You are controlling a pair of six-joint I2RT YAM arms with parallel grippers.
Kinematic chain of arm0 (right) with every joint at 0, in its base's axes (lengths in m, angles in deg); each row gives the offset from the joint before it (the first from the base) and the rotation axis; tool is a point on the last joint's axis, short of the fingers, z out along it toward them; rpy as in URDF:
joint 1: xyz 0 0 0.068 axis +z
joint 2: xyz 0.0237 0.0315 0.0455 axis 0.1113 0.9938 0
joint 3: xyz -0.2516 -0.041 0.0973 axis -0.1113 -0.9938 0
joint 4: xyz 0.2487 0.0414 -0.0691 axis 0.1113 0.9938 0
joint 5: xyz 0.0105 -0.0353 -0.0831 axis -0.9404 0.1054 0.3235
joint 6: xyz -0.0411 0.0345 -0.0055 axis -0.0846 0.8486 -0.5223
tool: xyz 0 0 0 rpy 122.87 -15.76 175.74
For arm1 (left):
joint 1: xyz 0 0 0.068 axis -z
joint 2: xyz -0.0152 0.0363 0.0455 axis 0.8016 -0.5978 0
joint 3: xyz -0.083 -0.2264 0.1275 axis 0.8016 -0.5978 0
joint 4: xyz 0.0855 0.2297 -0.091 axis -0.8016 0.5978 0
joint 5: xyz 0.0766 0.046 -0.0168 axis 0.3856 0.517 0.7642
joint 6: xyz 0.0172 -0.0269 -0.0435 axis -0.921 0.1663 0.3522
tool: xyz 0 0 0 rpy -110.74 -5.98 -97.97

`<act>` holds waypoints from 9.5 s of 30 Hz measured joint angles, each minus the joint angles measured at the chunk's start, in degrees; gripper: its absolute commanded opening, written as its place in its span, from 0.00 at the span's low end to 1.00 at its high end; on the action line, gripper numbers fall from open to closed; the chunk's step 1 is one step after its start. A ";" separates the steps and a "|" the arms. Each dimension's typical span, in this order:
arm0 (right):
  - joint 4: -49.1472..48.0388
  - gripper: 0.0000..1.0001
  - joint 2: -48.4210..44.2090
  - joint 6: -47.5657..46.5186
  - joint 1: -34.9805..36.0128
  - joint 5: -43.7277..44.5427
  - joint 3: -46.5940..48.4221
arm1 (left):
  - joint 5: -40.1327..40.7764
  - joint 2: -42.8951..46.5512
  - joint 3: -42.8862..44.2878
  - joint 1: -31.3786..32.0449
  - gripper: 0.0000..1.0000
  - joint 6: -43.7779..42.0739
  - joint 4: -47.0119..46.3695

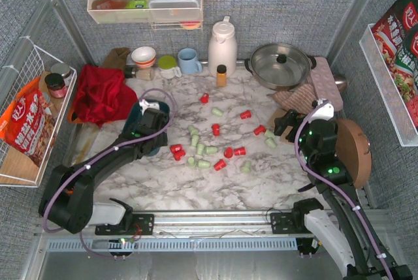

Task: Mix the coffee capsules in the storage basket

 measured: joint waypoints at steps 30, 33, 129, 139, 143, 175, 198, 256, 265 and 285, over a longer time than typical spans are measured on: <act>-0.02 0.89 1.95 -0.17 0.09 -0.52 0.00 | -1.51 -11.54 8.94 0.04 0.04 -13.84 -3.30; 0.00 0.89 2.25 -0.15 0.09 -0.55 0.00 | -1.51 -14.73 13.03 0.15 0.04 -16.06 -4.04; 0.55 0.74 46.84 33.68 8.76 20.46 2.89 | -11.67 19.69 0.07 -0.24 0.99 -13.79 -32.09; -1.07 0.60 47.71 34.29 9.01 20.85 1.90 | -12.26 19.67 0.04 -0.24 0.99 -13.60 -32.09; -1.14 0.54 47.34 34.07 9.01 21.33 1.38 | -12.26 19.54 -0.02 -0.24 0.99 -13.57 -32.11; -36.15 0.31 22.91 -44.52 21.99 -28.61 -12.31 | -36.22 8.35 6.19 -0.39 0.87 -12.57 -31.34; -53.68 0.28 32.11 -68.43 28.89 -25.70 -8.92 | -56.02 -4.81 9.86 6.95 0.67 -10.21 -29.27; -37.79 0.99 10.12 -50.75 31.58 6.08 -11.85 | -28.57 -0.59 7.93 -1.14 0.20 -16.81 -29.31; -28.59 0.99 10.78 -35.58 26.40 14.03 -8.68 | -16.68 -9.90 13.64 -8.04 0.20 -17.84 -28.28; 2.78 0.99 24.15 -1.66 21.75 5.05 0.33 | -23.26 -25.00 18.69 -17.77 0.99 -7.02 -23.28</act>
